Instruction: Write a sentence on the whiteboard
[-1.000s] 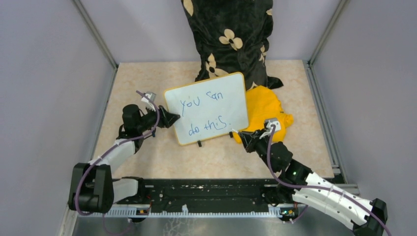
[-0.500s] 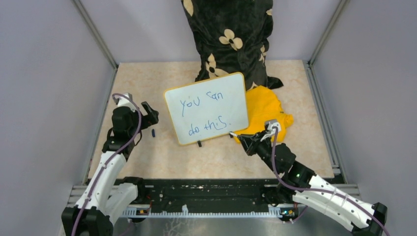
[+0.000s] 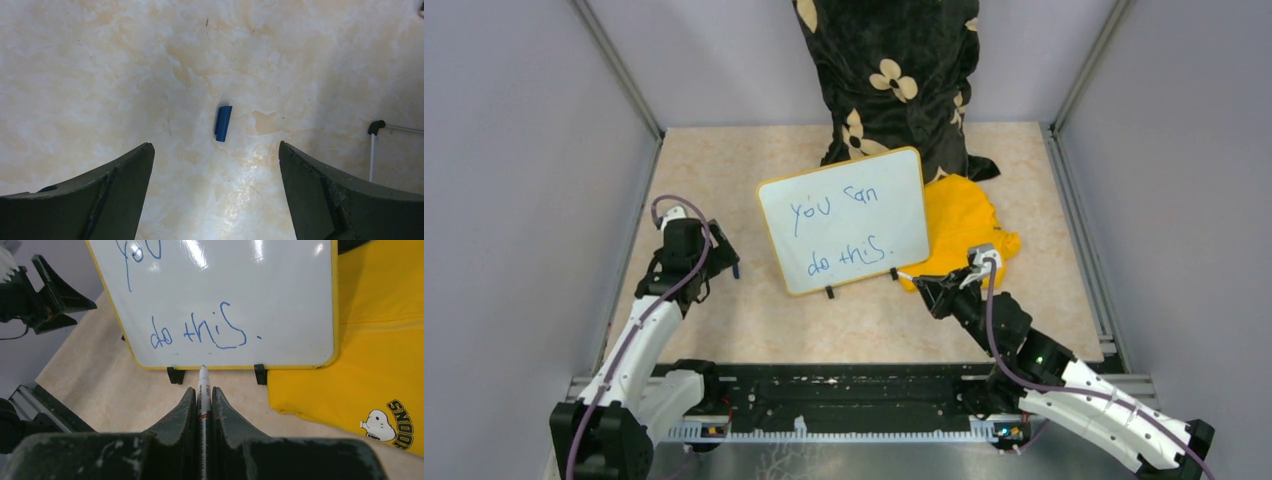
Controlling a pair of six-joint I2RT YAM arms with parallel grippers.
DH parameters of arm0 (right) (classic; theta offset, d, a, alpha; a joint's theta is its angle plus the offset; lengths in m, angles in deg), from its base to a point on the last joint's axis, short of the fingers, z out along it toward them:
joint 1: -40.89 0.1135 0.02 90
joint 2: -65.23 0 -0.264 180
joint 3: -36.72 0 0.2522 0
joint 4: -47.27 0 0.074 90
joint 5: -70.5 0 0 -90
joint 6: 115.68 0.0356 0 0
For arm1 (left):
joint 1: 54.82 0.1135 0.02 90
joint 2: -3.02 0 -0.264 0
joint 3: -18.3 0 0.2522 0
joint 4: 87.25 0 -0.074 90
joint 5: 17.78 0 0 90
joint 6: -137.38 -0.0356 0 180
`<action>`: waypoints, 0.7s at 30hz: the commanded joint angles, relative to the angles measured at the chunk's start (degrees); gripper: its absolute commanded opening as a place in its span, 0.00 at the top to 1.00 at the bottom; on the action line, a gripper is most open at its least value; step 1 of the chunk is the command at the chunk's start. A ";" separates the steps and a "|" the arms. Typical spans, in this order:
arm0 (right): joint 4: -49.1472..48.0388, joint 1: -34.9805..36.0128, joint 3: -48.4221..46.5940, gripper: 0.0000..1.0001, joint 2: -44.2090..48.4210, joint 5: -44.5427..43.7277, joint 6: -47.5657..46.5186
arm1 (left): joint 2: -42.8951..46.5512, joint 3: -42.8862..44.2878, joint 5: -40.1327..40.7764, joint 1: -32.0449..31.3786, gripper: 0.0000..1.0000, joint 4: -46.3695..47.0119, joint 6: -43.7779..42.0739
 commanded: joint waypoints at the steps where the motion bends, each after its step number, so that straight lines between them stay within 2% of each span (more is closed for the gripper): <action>1: 0.13 -0.24 -5.91 1.00 -1.13 -2.03 0.77 | -4.68 0.67 0.05 -0.02 0.01 -1.81 2.17; 11: 3.49 -0.24 -8.73 1.00 -4.05 0.85 2.70 | -26.63 15.61 -9.74 -0.02 0.01 -8.84 -1.15; 21: 4.26 -0.24 -9.32 1.00 -2.12 -0.22 -1.35 | -33.70 11.92 -12.98 -0.10 0.11 -3.97 -4.96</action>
